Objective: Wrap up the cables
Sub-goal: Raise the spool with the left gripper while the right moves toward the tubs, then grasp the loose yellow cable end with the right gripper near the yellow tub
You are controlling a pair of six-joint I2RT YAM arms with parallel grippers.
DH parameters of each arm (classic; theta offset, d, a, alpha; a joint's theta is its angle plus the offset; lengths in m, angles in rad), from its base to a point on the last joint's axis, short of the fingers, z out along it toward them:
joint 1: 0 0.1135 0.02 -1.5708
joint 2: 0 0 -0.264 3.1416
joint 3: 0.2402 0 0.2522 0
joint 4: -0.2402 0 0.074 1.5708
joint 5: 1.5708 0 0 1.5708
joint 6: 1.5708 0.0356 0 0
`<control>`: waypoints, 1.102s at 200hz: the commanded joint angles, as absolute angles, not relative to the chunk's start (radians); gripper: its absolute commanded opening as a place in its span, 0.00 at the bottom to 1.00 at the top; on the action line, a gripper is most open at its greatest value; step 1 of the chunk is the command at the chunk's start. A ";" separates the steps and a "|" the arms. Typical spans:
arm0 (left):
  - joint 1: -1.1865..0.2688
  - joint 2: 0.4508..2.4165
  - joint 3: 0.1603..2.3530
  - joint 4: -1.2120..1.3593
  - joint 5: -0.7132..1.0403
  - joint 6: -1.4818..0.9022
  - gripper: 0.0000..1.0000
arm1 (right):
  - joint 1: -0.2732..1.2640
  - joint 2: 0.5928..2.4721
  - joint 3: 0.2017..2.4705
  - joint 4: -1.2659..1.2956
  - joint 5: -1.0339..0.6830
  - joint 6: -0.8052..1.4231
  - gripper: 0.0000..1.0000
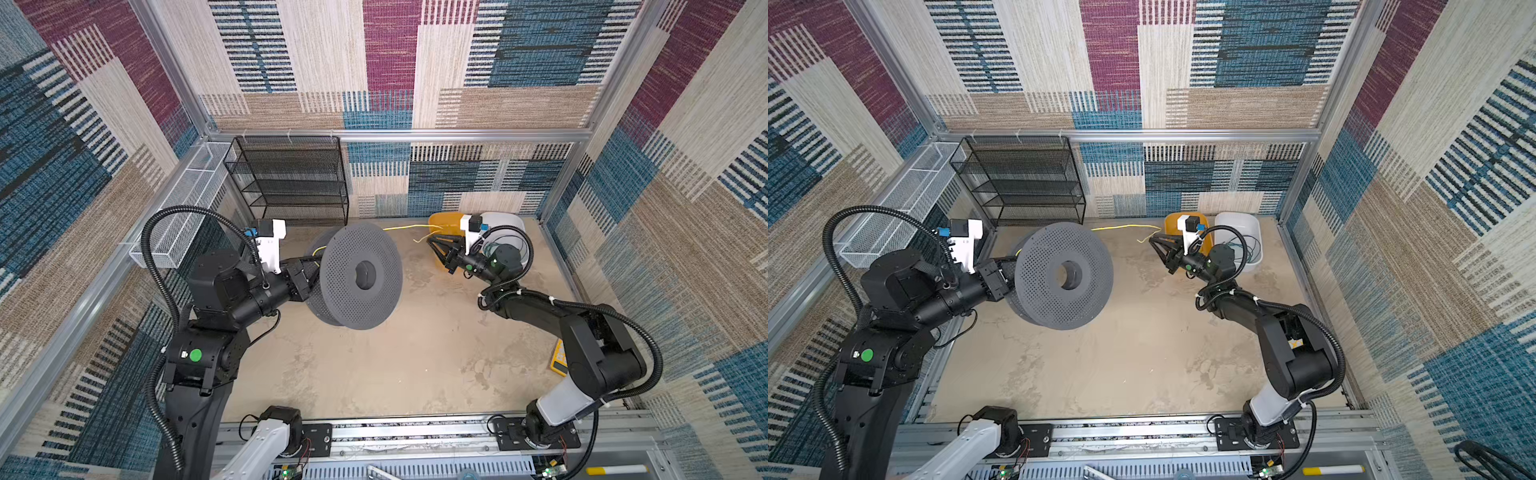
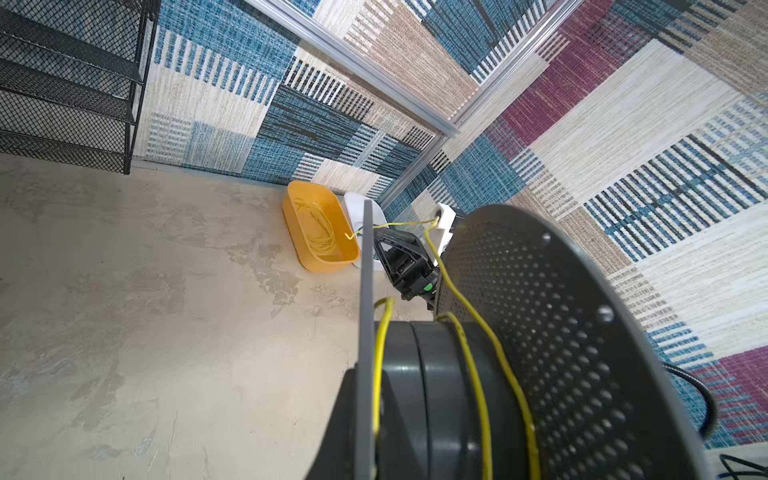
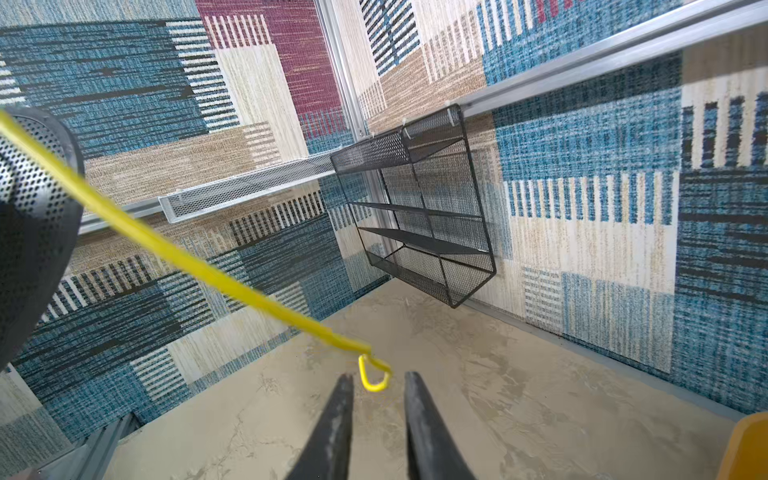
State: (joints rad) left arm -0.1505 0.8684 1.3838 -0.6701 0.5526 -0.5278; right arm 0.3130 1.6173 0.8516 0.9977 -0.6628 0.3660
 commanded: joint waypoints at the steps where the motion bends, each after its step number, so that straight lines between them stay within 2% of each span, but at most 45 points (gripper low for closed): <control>1: -0.152 0.866 1.382 -0.626 0.558 -0.556 0.00 | 0.313 1.614 0.849 1.037 -0.674 0.388 0.12; 10: -0.152 0.866 1.379 -0.625 0.558 -0.558 0.00 | 0.313 1.612 0.851 1.033 -0.676 0.388 0.08; 29: -0.152 0.865 1.374 -0.619 0.560 -0.561 0.00 | 0.313 1.607 0.857 1.021 -0.687 0.381 0.07; 66: -0.152 0.866 1.374 -0.611 0.563 -0.566 0.00 | 0.311 1.611 0.872 0.981 -0.673 0.363 0.30; 141: -0.152 0.861 1.373 -0.607 0.566 -0.564 0.00 | 0.307 1.627 0.894 0.920 -0.613 0.352 0.31; 212: -0.151 0.858 1.362 -0.590 0.528 -0.568 0.00 | 0.306 1.620 0.911 0.898 -0.663 0.351 0.00; 220: -0.152 0.860 1.363 -0.577 0.507 -0.571 0.00 | 0.308 1.620 0.910 0.875 -0.661 0.349 0.00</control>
